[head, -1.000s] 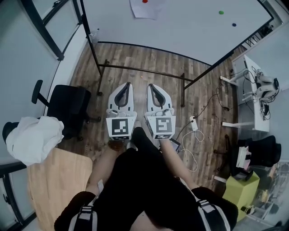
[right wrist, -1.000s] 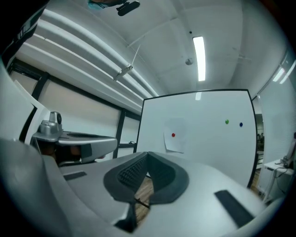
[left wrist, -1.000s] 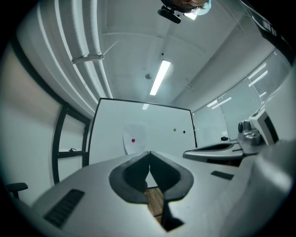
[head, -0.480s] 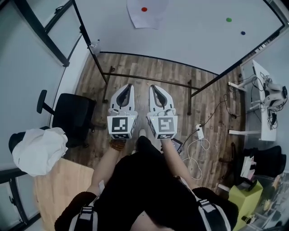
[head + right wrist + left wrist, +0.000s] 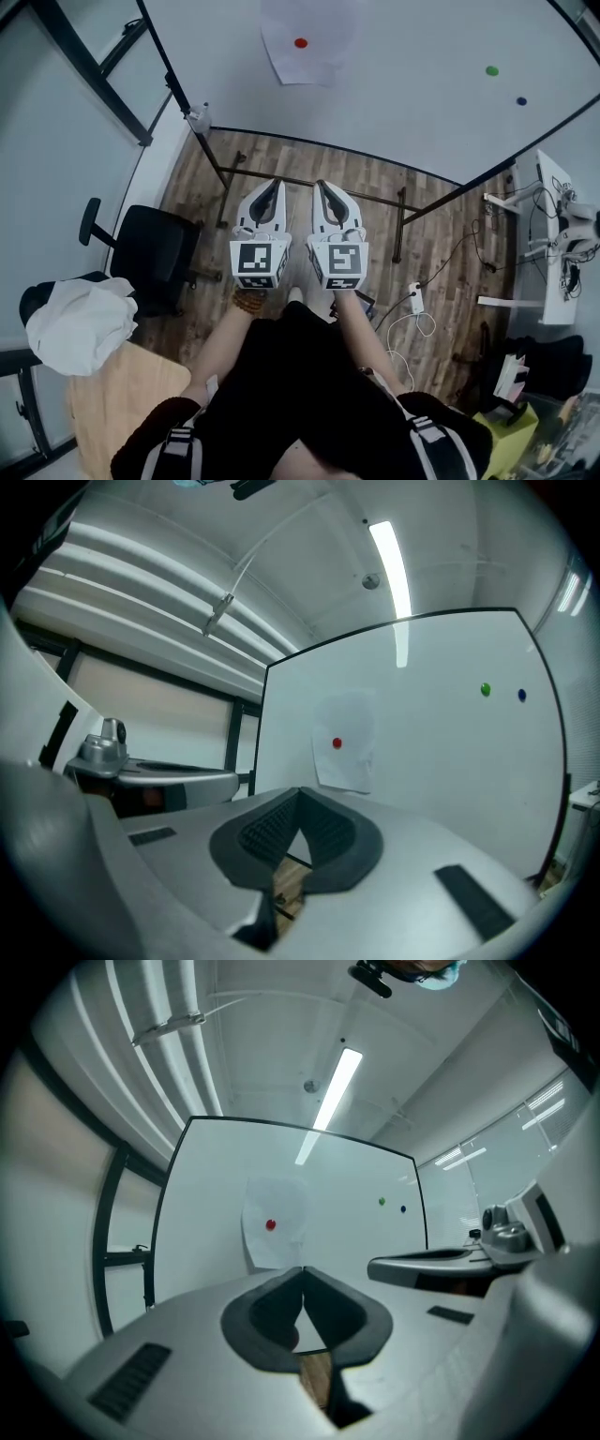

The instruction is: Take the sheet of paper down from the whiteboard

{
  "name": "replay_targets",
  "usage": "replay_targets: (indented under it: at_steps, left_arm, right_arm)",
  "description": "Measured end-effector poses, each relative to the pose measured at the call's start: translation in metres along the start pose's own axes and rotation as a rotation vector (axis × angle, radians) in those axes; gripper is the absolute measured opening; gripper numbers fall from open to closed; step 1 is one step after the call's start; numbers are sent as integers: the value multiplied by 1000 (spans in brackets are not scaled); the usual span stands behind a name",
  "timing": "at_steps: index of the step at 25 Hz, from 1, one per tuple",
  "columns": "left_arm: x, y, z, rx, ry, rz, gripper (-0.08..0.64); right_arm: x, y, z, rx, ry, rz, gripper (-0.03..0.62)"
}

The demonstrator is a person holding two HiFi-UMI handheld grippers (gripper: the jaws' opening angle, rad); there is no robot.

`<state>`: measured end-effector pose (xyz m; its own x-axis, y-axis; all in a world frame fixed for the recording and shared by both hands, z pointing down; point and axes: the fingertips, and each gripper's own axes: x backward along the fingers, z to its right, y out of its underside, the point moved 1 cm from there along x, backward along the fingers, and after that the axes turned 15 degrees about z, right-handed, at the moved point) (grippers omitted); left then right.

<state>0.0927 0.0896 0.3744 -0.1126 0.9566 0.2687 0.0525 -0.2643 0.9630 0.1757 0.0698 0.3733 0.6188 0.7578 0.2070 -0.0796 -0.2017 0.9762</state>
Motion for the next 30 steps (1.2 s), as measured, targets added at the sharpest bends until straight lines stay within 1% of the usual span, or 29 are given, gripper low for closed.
replay_targets:
  at_steps: [7,11,15,19,24,30]
  left_arm:
    - [-20,14,-13,17,-25,-7,12]
    - [-35,18,-24,36,-23,9,12]
    - [-54,23,-34,60,2,22,12]
    - [-74,30,-49,84,45,21,12]
    - [-105,31,-69,101,88,31,12]
    - [-136,37,-92,118,139,36,14]
  right_arm:
    - [-23,8,9,21,-32,10,-2]
    - [-35,10,13,59,-31,13,-3]
    - [-51,14,21,85,-9,15,-2]
    - [-73,17,24,105,21,13,-2]
    - [-105,12,29,155,40,32,-2]
    - [-137,18,34,188,77,31,-3]
